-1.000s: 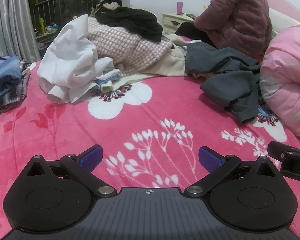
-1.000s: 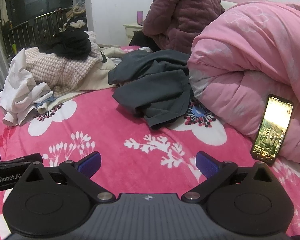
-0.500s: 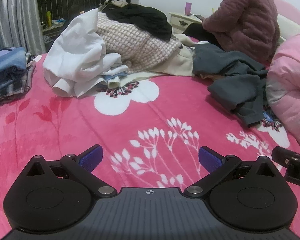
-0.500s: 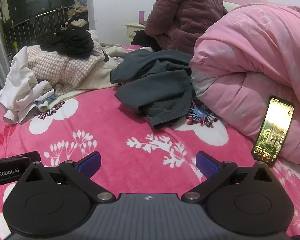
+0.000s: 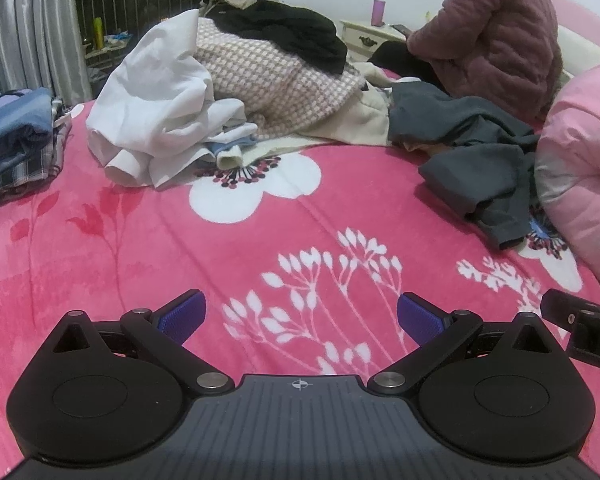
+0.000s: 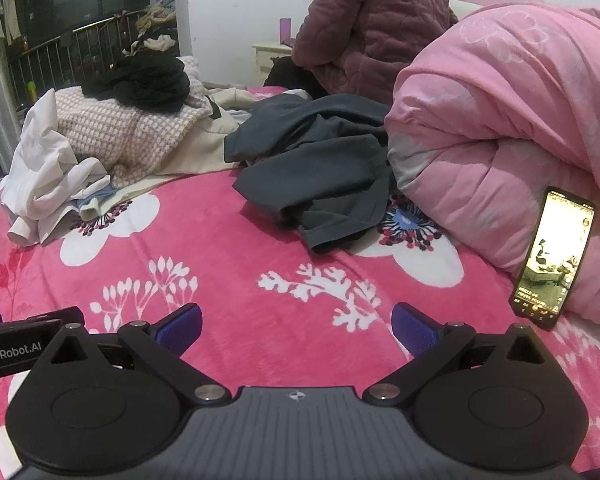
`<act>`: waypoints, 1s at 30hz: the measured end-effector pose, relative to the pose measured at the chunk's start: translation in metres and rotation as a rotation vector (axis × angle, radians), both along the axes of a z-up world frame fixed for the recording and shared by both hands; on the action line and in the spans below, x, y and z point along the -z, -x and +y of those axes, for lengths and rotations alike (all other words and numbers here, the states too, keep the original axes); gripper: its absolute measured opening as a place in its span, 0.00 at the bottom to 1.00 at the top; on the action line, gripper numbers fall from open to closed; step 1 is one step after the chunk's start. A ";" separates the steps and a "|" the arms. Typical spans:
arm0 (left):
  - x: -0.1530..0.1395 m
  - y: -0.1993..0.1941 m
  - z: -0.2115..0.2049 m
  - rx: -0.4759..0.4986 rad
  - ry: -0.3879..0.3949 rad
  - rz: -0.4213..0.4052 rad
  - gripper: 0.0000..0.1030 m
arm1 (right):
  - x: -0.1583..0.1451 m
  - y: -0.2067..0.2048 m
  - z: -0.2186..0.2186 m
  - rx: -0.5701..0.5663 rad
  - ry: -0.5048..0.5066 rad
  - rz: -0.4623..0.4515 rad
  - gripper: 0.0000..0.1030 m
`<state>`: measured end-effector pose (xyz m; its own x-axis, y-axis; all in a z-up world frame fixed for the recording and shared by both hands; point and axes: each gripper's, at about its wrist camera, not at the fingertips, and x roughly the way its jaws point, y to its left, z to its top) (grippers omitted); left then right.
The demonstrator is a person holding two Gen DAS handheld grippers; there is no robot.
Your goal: Fold clothes
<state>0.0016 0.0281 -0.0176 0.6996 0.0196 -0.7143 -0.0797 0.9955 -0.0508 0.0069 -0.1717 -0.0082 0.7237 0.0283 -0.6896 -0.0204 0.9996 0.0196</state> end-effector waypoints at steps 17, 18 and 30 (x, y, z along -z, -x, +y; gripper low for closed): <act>0.003 -0.005 -0.010 0.052 0.053 0.005 1.00 | 0.007 -0.004 -0.012 0.003 -0.006 -0.003 1.00; 0.002 -0.006 -0.011 0.054 0.057 -0.002 1.00 | 0.007 -0.003 -0.014 0.005 -0.002 -0.011 1.00; -0.001 -0.045 -0.026 0.171 0.071 -0.099 1.00 | 0.004 -0.031 -0.046 -0.061 0.013 -0.125 1.00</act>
